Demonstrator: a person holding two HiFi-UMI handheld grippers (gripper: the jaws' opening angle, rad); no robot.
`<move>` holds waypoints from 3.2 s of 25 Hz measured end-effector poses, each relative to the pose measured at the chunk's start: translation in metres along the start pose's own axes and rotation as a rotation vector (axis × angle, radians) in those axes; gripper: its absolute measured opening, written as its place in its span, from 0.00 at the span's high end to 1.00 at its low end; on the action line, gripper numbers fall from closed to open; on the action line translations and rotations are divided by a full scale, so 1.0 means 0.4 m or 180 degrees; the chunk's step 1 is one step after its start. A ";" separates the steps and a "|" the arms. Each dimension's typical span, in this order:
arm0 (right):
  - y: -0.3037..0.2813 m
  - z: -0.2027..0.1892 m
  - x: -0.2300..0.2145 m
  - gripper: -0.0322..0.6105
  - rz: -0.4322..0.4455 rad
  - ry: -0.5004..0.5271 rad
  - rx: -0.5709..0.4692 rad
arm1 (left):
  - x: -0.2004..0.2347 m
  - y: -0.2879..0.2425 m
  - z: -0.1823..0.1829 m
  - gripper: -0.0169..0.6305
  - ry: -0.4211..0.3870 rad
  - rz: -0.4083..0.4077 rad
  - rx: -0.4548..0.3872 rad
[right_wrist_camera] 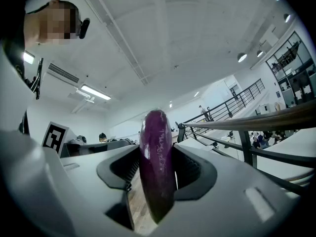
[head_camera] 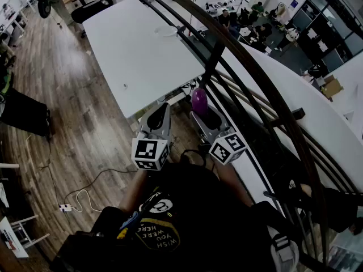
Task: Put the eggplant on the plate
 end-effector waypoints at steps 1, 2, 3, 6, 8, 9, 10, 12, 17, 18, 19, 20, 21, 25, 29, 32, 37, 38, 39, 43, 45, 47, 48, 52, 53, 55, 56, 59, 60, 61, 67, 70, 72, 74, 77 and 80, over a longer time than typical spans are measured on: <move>-0.002 -0.005 0.000 0.62 0.0004 -0.0002 -0.0004 | 0.002 0.002 -0.003 0.97 -0.0002 0.0001 0.0000; -0.003 -0.009 0.001 0.62 0.0007 -0.0002 -0.0004 | 0.004 0.003 -0.006 0.97 -0.0004 0.0002 0.0000; -0.005 -0.012 0.001 0.62 0.0007 0.0000 -0.0001 | 0.005 0.004 -0.009 0.97 -0.0004 0.0002 0.0000; -0.009 -0.016 -0.001 0.62 0.0006 -0.0004 0.0001 | 0.008 0.003 -0.014 0.97 0.0009 -0.0002 0.0002; -0.011 -0.020 -0.005 0.62 0.0004 -0.0014 -0.0009 | 0.011 0.003 -0.016 0.97 0.0024 -0.0007 0.0004; -0.012 -0.022 -0.005 0.62 0.0004 -0.0015 -0.0006 | 0.013 0.004 -0.018 0.97 0.0030 -0.0009 0.0007; -0.012 -0.024 -0.003 0.62 0.0005 -0.0016 -0.0001 | 0.014 0.005 -0.020 0.97 0.0033 -0.0013 0.0011; -0.013 -0.030 -0.003 0.62 0.0005 -0.0019 0.0003 | 0.016 0.007 -0.024 0.97 0.0033 -0.0021 0.0018; -0.021 -0.036 -0.003 0.62 0.0023 -0.0077 0.0027 | 0.021 0.006 -0.033 0.97 0.0057 -0.0043 0.0033; -0.024 -0.040 -0.003 0.62 0.0071 -0.0113 0.0048 | 0.023 0.006 -0.036 0.97 0.0067 -0.0044 0.0036; -0.029 -0.043 0.002 0.62 0.0109 -0.0136 0.0067 | 0.027 0.007 -0.039 0.97 0.0076 -0.0045 0.0039; -0.035 -0.046 0.007 0.62 0.0128 -0.0137 0.0084 | 0.032 0.009 -0.042 0.97 0.0082 -0.0044 0.0041; -0.041 -0.051 0.012 0.62 0.0131 -0.0122 0.0098 | 0.038 0.012 -0.045 0.97 0.0083 -0.0042 0.0044; -0.072 -0.064 0.021 0.62 0.0115 -0.0143 0.0145 | 0.073 0.019 -0.051 0.97 0.0073 -0.0030 0.0067; -0.099 -0.088 0.018 0.62 0.0108 -0.0176 0.0240 | 0.098 0.024 -0.064 0.97 0.0077 -0.0038 0.0138; -0.120 -0.121 0.015 0.62 0.0083 -0.0227 0.0317 | 0.108 0.036 -0.098 0.97 0.0119 -0.0066 0.0223; -0.172 -0.141 -0.006 0.62 0.0065 -0.0265 0.0456 | 0.140 0.004 -0.131 0.97 0.0197 -0.0076 0.0309; -0.185 -0.140 -0.020 0.62 0.0061 -0.0267 0.0470 | 0.148 -0.011 -0.136 0.97 0.0205 -0.0076 0.0318; -0.199 -0.134 -0.038 0.62 0.0045 -0.0280 0.0474 | 0.158 -0.032 -0.139 0.97 0.0208 -0.0070 0.0324; -0.258 -0.043 -0.122 0.62 0.0053 -0.0258 0.0445 | 0.176 -0.168 -0.115 0.97 0.0200 -0.0057 0.0307; -0.287 0.010 -0.167 0.62 0.0093 -0.0240 0.0451 | 0.178 -0.249 -0.090 0.97 0.0176 -0.0065 0.0285; -0.310 0.052 -0.222 0.62 0.0096 -0.0218 0.0473 | 0.177 -0.327 -0.066 0.97 0.0101 -0.0076 0.0265; -0.323 0.073 -0.248 0.62 0.0105 -0.0200 0.0486 | 0.177 -0.364 -0.057 0.97 0.0053 -0.0078 0.0265; -0.388 0.143 -0.336 0.62 0.0180 -0.0116 0.0614 | 0.198 -0.491 -0.036 0.97 -0.0007 -0.0029 0.0318; -0.405 0.154 -0.362 0.62 0.0181 -0.0115 0.0661 | 0.209 -0.521 -0.036 0.97 0.0008 -0.0001 0.0328; -0.436 0.175 -0.412 0.62 0.0200 -0.0110 0.0730 | 0.226 -0.578 -0.047 0.97 0.0021 0.0048 0.0370; -0.449 0.184 -0.433 0.62 0.0226 -0.0102 0.0746 | 0.230 -0.602 -0.058 0.97 0.0023 0.0071 0.0398; -0.491 0.205 -0.479 0.62 0.0280 -0.0094 0.0804 | 0.250 -0.653 -0.087 0.97 0.0050 0.0129 0.0502; -0.511 0.208 -0.490 0.62 0.0281 -0.0105 0.0832 | 0.263 -0.666 -0.094 0.97 0.0081 0.0142 0.0532; -0.532 0.210 -0.498 0.62 0.0278 -0.0117 0.0861 | 0.278 -0.677 -0.101 0.97 0.0116 0.0150 0.0556; -0.666 0.187 -0.560 0.62 0.0178 -0.0130 0.0990 | 0.378 -0.752 -0.149 0.97 0.0219 0.0133 0.0616; -0.742 0.175 -0.593 0.62 0.0132 -0.0024 0.1107 | 0.436 -0.810 -0.175 0.97 0.0218 0.0095 0.0636; -0.786 0.165 -0.622 0.62 0.0087 0.0084 0.1184 | 0.466 -0.852 -0.191 0.97 0.0229 0.0044 0.0679; -0.816 0.145 -0.647 0.62 0.0029 0.0175 0.1269 | 0.484 -0.880 -0.208 0.97 0.0279 -0.0032 0.0723; -0.859 0.109 -0.684 0.62 -0.0038 0.0374 0.1432 | 0.513 -0.916 -0.219 0.97 0.0270 -0.0084 0.0705; -0.903 0.079 -0.740 0.62 -0.0056 0.0576 0.1618 | 0.530 -0.953 -0.245 0.97 0.0313 -0.0086 0.0660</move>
Point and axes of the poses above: the fingertips, and each gripper's own axes: y backward along the fingers, x to its left, z out of its top, the point moved 2 cm from there along y, backward along the fingers, and after that the axes turned 15 degrees about -y, right-handed, at the moved point
